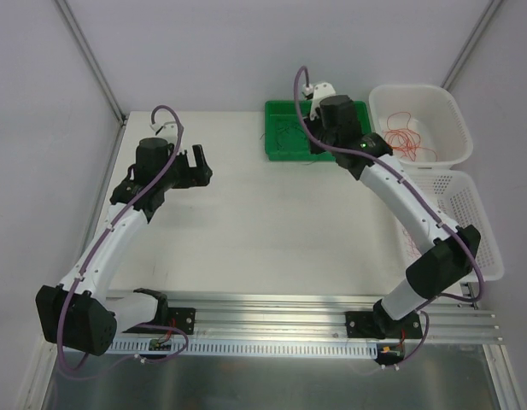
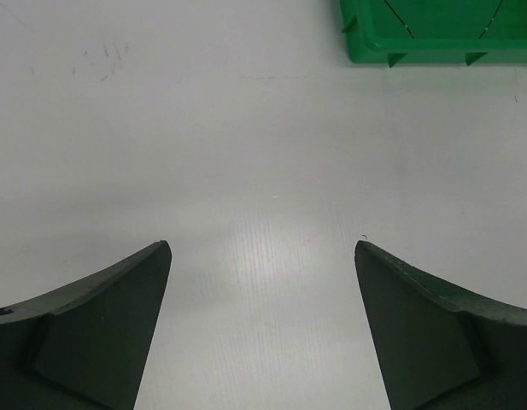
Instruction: Untangle the cables
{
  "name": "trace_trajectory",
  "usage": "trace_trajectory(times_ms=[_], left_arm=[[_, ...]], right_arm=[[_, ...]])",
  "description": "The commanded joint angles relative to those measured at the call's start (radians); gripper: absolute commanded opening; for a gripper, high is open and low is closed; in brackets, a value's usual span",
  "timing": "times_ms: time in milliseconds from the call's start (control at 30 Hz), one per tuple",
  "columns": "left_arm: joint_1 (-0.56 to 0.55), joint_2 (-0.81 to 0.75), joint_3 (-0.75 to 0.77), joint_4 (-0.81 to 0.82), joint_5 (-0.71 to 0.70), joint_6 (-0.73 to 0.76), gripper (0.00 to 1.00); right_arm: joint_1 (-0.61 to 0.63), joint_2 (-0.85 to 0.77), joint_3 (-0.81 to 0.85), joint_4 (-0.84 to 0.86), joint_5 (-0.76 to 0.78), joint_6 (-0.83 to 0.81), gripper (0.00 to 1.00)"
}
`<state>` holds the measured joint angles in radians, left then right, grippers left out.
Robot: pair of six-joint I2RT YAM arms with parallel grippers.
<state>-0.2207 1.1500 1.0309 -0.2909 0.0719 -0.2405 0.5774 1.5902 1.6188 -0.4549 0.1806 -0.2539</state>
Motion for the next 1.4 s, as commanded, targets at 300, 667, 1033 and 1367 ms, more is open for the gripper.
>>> trace_trajectory(times_ms=[300, 667, 1033, 1367], left_arm=[[0.007, -0.050, -0.011, 0.002, -0.095, 0.027, 0.97], [0.009, -0.044, -0.009, -0.010, -0.132, 0.032, 0.99], [0.009, -0.053, -0.008, -0.010, -0.098, 0.029, 0.99], [0.009, -0.078, -0.006, -0.008, -0.101, 0.043, 0.99]], right_arm=[[-0.289, 0.296, 0.335, 0.205, -0.171, -0.051, 0.01], [-0.370, 0.816, 0.630, 0.282, -0.293, -0.035, 0.17], [-0.373, 0.648, 0.448, 0.309, -0.306, -0.001, 0.80], [-0.358, 0.192, 0.239, 0.234, -0.333, 0.070, 0.99]])
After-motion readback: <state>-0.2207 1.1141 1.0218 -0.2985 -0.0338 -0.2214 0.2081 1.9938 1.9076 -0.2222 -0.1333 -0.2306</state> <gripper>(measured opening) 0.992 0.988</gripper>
